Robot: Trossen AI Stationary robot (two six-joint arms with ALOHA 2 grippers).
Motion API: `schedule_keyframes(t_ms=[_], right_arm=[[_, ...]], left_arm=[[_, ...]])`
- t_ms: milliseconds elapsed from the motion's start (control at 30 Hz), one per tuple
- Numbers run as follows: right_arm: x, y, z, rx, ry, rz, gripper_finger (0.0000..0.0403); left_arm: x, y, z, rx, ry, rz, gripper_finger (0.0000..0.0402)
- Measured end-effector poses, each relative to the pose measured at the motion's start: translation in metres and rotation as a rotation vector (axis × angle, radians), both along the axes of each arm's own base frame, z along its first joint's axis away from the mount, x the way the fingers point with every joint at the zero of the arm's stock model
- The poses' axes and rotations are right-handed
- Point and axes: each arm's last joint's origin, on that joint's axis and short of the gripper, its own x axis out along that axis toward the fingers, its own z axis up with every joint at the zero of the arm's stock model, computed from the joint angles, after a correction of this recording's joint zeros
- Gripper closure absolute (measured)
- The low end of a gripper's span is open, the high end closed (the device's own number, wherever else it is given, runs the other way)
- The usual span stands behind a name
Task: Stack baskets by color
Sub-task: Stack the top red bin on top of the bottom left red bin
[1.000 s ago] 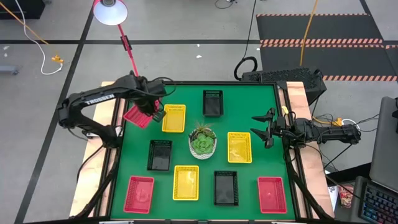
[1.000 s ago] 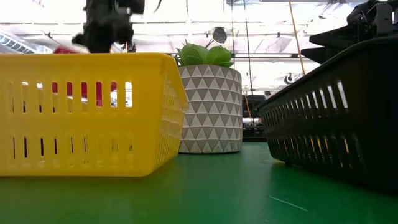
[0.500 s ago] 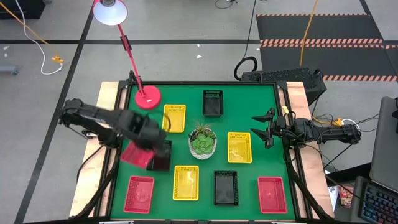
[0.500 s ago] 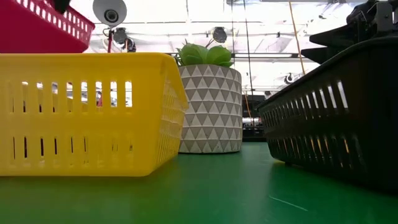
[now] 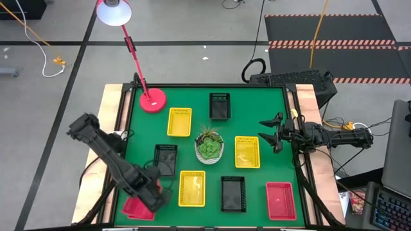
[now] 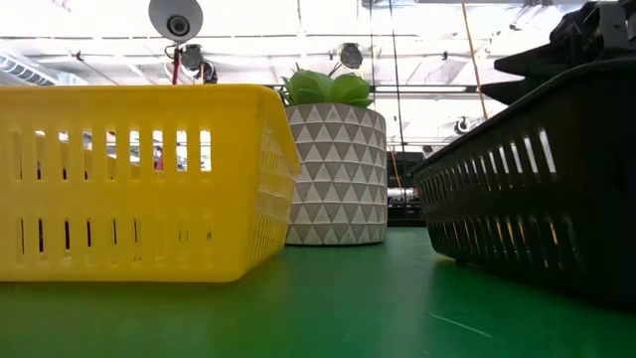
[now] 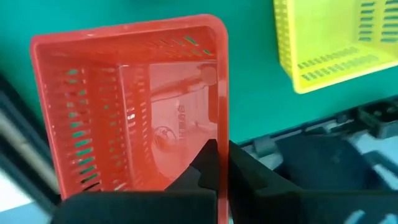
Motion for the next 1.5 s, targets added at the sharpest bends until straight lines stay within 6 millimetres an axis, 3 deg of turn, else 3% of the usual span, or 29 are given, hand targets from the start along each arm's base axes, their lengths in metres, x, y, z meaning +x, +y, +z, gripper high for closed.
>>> schedule_keyframes(t_ms=[200,400,600,800,1000,1233,1367,1500], right_arm=[[0.001,0.000,-0.002,0.039,0.013,0.007,0.0140],[0.001,0.000,-0.005,0.038,0.046,0.006,0.0140],[0.001,0.000,-0.007,0.037,0.065,0.007,0.0140],[0.002,0.000,-0.009,0.035,0.088,0.009,0.0140],[0.003,0.000,-0.009,0.051,0.094,0.009,0.0140],[0.003,0.000,-0.010,0.065,0.093,0.010,0.0140],[0.003,0.000,-0.010,0.064,0.093,0.010,0.0140],[0.003,0.001,-0.010,0.061,0.095,0.018,0.0140]], left_arm=[[0.000,-0.009,-0.010,0.023,0.032,0.043,0.0391],[-0.006,-0.005,-0.015,0.105,0.114,0.073,0.0393],[-0.005,-0.005,-0.017,0.140,0.083,0.090,0.0379],[0.002,-0.014,-0.037,0.192,0.125,0.056,0.0393],[0.010,-0.019,-0.054,0.211,0.161,0.005,0.0318],[0.013,-0.017,-0.051,0.154,0.175,-0.005,0.0232],[0.014,-0.018,-0.051,0.101,0.198,-0.011,0.0213],[0.012,-0.018,-0.051,0.090,0.222,-0.023,0.0228]])
